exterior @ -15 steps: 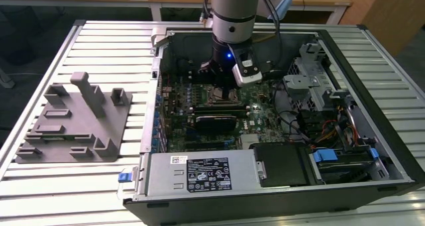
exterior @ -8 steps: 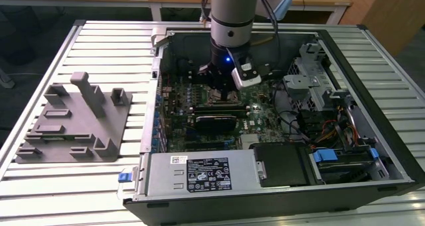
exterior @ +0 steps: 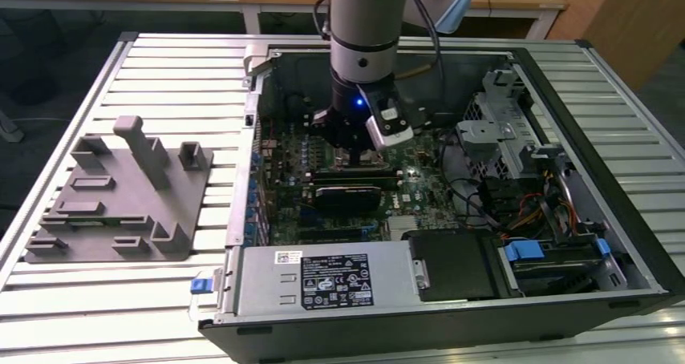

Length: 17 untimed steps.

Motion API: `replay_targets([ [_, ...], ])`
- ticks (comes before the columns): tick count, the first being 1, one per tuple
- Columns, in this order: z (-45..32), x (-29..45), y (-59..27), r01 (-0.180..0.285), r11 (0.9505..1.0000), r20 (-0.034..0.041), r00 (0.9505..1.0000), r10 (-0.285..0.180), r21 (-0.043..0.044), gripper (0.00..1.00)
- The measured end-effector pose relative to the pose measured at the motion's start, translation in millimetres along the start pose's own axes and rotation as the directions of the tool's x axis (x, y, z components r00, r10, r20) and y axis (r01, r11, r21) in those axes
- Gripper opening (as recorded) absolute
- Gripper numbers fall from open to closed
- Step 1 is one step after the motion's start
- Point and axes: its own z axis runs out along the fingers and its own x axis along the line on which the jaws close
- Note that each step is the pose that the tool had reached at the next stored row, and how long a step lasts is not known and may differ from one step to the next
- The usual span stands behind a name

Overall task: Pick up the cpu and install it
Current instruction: 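Install the second cpu locking lever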

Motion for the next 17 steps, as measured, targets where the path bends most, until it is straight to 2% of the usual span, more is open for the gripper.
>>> replay_targets([
  [6,4.8,7.4,-2.9,0.039,0.9992,-0.0014,0.9992,-0.039,-0.0082,0.11],
  [12,9.4,14.3,-6.5,0.068,0.9975,-0.003,0.9977,-0.068,-0.0215,0.11],
  [14,10.6,15.9,-7.6,0.076,0.9968,-0.0036,0.9971,-0.076,-0.0276,0.11],
  [17,12.0,17.4,-9.1,0.086,0.9955,-0.0044,0.9963,-0.086,-0.0414,0.11],
])
